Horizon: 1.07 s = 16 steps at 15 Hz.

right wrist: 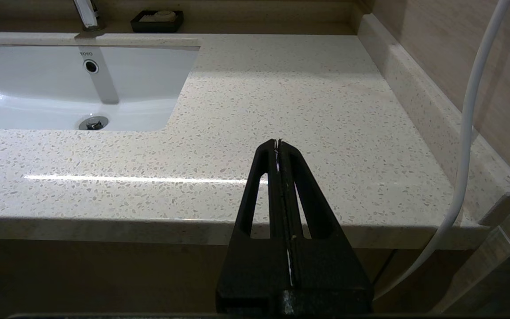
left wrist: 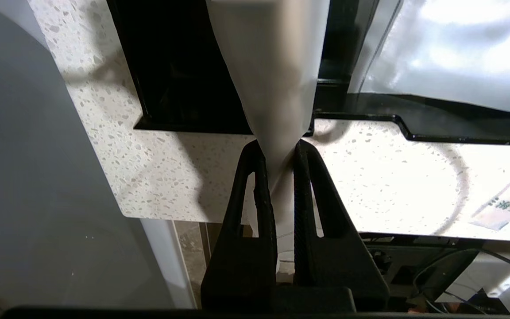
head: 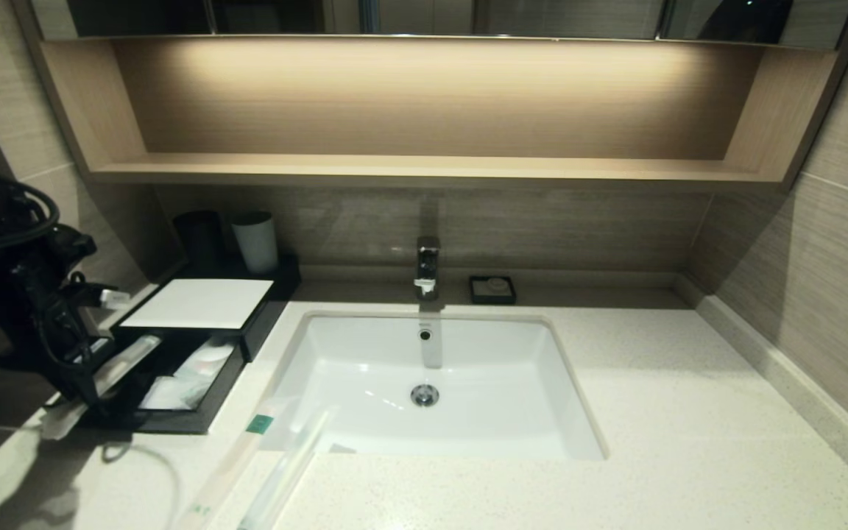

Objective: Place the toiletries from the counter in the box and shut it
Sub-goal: Place the bathroom toiletry into the drawer

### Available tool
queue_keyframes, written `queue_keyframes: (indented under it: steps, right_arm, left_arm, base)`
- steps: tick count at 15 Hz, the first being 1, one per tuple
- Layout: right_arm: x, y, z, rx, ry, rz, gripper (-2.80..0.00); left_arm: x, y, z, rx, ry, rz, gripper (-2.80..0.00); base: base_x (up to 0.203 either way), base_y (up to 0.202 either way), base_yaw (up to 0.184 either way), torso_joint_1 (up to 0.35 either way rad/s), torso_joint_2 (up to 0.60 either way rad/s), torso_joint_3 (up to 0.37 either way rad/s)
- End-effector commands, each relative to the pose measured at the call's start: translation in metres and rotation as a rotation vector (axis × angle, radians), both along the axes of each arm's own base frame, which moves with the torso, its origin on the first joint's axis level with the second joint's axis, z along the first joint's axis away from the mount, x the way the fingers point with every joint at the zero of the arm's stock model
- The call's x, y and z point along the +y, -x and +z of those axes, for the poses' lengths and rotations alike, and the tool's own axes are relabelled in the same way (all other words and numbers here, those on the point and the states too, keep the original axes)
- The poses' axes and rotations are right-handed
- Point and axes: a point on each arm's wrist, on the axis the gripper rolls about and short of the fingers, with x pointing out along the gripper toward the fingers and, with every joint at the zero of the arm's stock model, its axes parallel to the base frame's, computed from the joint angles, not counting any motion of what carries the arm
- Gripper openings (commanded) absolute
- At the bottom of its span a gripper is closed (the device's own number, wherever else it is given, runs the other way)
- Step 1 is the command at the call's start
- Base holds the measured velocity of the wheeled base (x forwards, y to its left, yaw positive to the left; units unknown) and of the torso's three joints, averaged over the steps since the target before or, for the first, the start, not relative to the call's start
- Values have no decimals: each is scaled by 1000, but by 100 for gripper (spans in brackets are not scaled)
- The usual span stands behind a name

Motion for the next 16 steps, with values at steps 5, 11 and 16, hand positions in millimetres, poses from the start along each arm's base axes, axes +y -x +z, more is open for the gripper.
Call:
queue_keyframes:
  steps: [5, 11, 16]
  right_arm:
    - [0, 0, 0, 0, 0, 0, -280]
    - [0, 0, 0, 0, 0, 0, -280]
    - [0, 0, 0, 0, 0, 0, -280]
  left_arm:
    - [2, -7, -9, -8, -2, 1, -280]
    - [0, -15, -11, -54, -15, 4, -280]
    - [-5, -22, -11, -105, -19, 7, -280]
  base:
    - [0, 0, 0, 0, 0, 0]
    - [0, 0, 0, 0, 0, 0]
    - [0, 0, 0, 0, 0, 0]
